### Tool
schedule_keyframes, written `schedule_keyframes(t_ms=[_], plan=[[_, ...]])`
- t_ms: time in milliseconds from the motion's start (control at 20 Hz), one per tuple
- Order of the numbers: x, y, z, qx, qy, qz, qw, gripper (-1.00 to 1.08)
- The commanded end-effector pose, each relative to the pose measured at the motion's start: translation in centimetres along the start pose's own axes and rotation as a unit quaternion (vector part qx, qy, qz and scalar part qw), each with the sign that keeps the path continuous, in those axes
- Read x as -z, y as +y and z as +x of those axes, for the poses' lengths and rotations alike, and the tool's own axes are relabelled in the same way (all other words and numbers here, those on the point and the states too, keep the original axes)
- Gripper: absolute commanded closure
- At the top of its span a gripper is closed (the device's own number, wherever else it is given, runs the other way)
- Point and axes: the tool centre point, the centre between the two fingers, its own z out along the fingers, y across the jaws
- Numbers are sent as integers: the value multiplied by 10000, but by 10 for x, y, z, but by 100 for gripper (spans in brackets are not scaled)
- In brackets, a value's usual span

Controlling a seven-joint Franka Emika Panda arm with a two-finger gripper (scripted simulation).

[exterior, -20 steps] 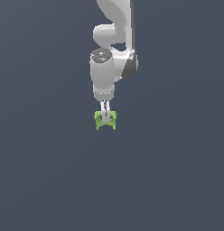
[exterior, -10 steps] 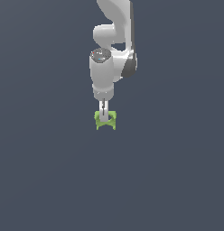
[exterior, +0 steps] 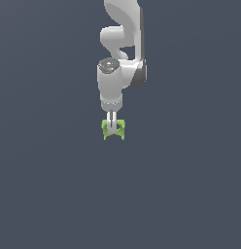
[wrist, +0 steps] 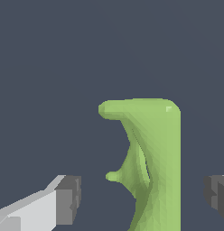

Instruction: Pick up the object and move it to a goal position.

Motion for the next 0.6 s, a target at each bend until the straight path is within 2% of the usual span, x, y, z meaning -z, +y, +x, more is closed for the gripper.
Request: schedule_keyframes(t_ms=[0, 400, 450, 550], plan=[[-13, 1, 0, -7, 2, -5, 10000, -92], [-32, 0, 0, -14, -1, -5, 10000, -92], [-32, 0, 0, -14, -1, -5, 10000, 108], [-32, 0, 0, -14, -1, -5, 10000, 108]])
